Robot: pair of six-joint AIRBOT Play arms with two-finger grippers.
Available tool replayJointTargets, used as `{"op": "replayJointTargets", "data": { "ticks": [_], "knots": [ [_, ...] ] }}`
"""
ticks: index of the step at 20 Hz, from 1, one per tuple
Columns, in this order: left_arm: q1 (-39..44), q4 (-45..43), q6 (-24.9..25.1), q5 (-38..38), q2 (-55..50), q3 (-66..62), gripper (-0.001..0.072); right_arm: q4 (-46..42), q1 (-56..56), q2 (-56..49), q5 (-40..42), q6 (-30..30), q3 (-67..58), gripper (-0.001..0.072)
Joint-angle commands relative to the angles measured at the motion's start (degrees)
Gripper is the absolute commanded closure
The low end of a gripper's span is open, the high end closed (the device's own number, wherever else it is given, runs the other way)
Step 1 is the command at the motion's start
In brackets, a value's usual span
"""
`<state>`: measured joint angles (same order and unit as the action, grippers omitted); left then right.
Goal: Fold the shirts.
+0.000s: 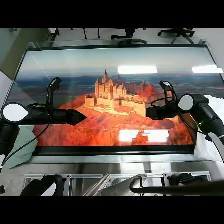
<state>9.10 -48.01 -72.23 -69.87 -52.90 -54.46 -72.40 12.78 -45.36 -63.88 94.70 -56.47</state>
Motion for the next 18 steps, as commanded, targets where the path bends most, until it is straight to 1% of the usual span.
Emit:
{"op": "replayJointTargets", "data": {
  "ticks": [1, 3, 5, 6, 7, 8, 9, 10, 11, 12, 13, 14, 15, 18],
  "knots": [
    [0.0, 0.0, 0.0, 0.0, 0.0, 0.0, 0.0689, 0.0, 0.1, 0.0, 0.0, 0.0, 0.0, 0.0693],
    [0.0, 0.0, 0.0, -0.1, 0.0, 0.0, 0.0689, 0.0, 0.1, 0.0, 0.0, 0.0, 0.0, 0.0693],
    [0.0, -0.1, 0.0, -1.8, 0.0, 0.0, 0.0689, 0.0, 0.1, 0.0, 0.0, 0.0, 0.0, 0.0693],
    [-0.2, -0.9, -0.4, -4.1, 0.0, -0.4, 0.069, 0.0, 0.1, 0.0, 0.0, 0.0, 0.0, 0.0693],
    [-1.0, -4.5, -2.9, -7.7, 0.0, -1.6, 0.0691, 0.0, 0.1, 0.0, 0.0, 0.0, 0.0, 0.0693],
    [-1.9, -11.5, -7.9, -11.6, 0.1, -3.3, 0.0691, 0.0, 0.1, 0.0, 0.0, 0.0, 0.0, 0.0693],
    [-2.9, -20.4, -12.6, -15.0, 0.5, -4.9, 0.069, 0.0, 0.1, 0.0, 0.0, 0.0, 0.0, 0.0693],
    [-3.7, -28.3, -16.2, -18.0, 1.3, -5.7, 0.0684, 0.0, 0.1, 0.0, 0.0, 0.0, 0.0, 0.0693],
    [-4.7, -37.4, -19.9, -21.2, 2.3, -5.9, 0.0655, 0.0, 0.1, 0.0, 0.0, 0.0, 0.0, 0.0693],
    [-5.9, -45.4, -22.2, -23.8, 3.4, -5.7, 0.021, 0.0, 0.1, 0.0, 0.0, 0.0, 0.0, 0.0693],
    [-7.4, -52.3, -24.3, -24.9, 4.5, -4.8, 0.0022, 0.0, 0.1, 0.0, 0.0, 0.0, 0.0, 0.0693],
    [-9.3, -57.8, -24.5, -25.0, 5.9, -3.2, 0.0004, 0.0, 0.1, 0.0, 0.0, 0.0, 0.0, 0.0693],
    [-11.8, -60.4, -24.5, -23.7, 7.1, -0.8, 0.0003, 0.0, 0.1, 0.0, 0.0, 0.0, 0.0, 0.0693],
    [-21.1, -60.3, -24.3, -16.0, 8.4, 6.2, 0.0004, 0.0, 0.1, -0.2, 0.0, 0.0, 0.0, 0.0693]
  ]
}}
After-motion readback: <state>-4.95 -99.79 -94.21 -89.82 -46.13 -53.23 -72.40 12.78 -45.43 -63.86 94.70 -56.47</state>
